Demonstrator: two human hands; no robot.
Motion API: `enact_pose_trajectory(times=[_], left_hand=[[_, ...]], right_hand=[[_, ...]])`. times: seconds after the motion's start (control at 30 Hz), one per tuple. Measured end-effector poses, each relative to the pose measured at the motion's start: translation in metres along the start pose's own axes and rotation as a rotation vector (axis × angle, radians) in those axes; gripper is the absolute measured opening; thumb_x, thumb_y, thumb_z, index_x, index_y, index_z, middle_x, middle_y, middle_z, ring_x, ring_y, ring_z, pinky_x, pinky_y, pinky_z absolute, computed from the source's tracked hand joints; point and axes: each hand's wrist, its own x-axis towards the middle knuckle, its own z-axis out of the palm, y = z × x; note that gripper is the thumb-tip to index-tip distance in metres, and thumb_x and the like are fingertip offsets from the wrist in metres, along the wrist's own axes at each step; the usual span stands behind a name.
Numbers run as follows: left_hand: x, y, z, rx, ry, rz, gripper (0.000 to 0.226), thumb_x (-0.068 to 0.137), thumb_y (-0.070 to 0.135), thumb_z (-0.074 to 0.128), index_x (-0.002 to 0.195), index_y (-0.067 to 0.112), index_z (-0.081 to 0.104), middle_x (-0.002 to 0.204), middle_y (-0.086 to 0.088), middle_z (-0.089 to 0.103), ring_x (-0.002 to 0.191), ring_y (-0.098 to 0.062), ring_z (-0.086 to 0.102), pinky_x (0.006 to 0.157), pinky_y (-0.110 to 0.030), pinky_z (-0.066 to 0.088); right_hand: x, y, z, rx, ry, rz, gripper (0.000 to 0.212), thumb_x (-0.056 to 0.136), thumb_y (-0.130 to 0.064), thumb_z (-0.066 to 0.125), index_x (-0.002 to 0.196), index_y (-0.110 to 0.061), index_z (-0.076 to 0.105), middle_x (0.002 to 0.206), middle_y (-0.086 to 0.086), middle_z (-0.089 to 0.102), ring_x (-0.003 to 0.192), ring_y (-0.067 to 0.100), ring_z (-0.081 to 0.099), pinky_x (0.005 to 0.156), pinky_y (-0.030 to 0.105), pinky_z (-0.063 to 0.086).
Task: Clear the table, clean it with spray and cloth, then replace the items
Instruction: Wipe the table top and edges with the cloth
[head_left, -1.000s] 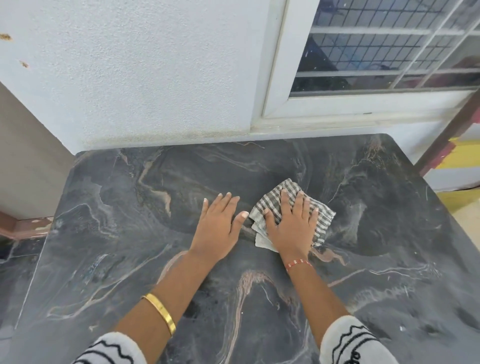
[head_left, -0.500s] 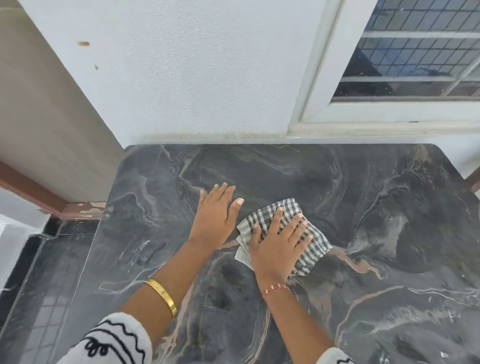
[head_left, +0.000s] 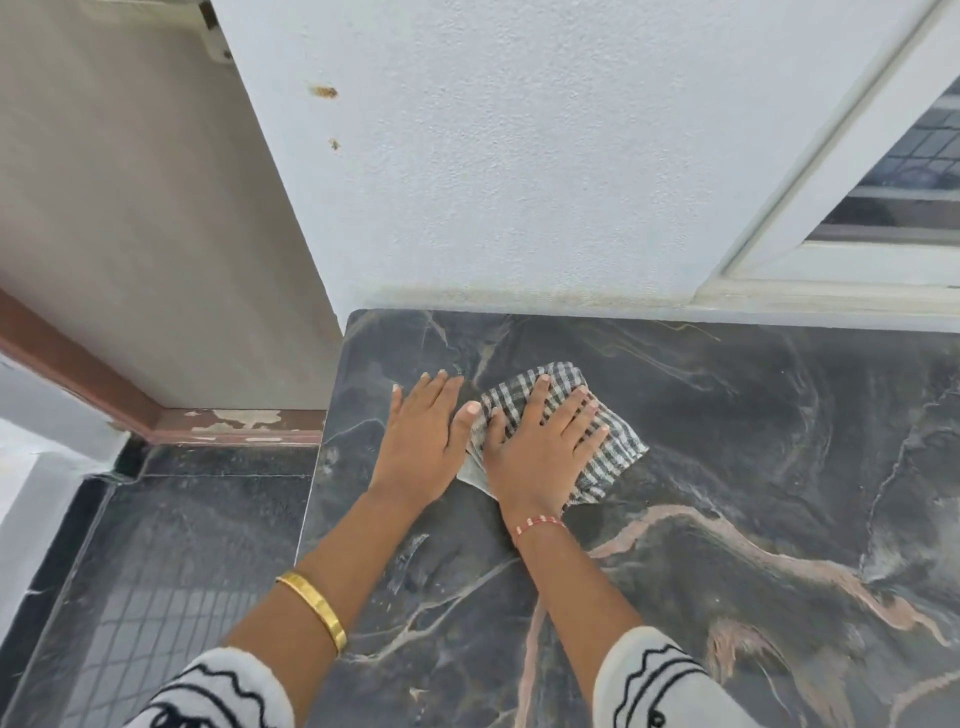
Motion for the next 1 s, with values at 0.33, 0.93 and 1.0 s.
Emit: enact_pose_trajectory(times=[0.33, 0.93, 1.0], left_hand=[[0.048, -0.067, -0.033, -0.027, 0.071, -0.016, 0.064, 0.091, 0.049, 0.013, 0.143, 0.015, 0.032, 0.153, -0.005, 0.029, 0.145, -0.019, 0.016, 0.118, -0.038, -0.001], [0.01, -0.162, -0.099, -0.001, 0.153, -0.118, 0.07, 0.088, 0.049, 0.011, 0.143, 0.011, 0.033, 0.151, -0.01, 0.032, 0.144, -0.023, 0.02, 0.119, -0.042, 0.004], [0.006, -0.151, -0.09, -0.029, 0.147, -0.116, 0.069, 0.088, 0.048, 0.012, 0.143, 0.01, 0.032, 0.151, -0.01, 0.031, 0.144, -0.022, 0.019, 0.119, -0.041, 0.003]], right_hand=[[0.085, -0.065, 0.005, -0.041, -0.028, -0.054, 0.07, 0.093, -0.055, 0.022, 0.151, -0.019, 0.005, 0.156, 0.024, 0.002, 0.145, 0.04, -0.001, 0.114, 0.056, -0.006], [0.027, -0.175, 0.019, 0.0, -0.105, -0.498, 0.066, 0.093, -0.051, 0.031, 0.151, -0.026, 0.01, 0.158, 0.018, 0.003, 0.146, 0.035, -0.001, 0.118, 0.051, -0.004], [0.016, -0.163, 0.016, -0.014, -0.155, -0.643, 0.065, 0.093, -0.051, 0.032, 0.15, -0.029, 0.01, 0.159, 0.014, 0.003, 0.146, 0.032, -0.001, 0.118, 0.048, -0.005]])
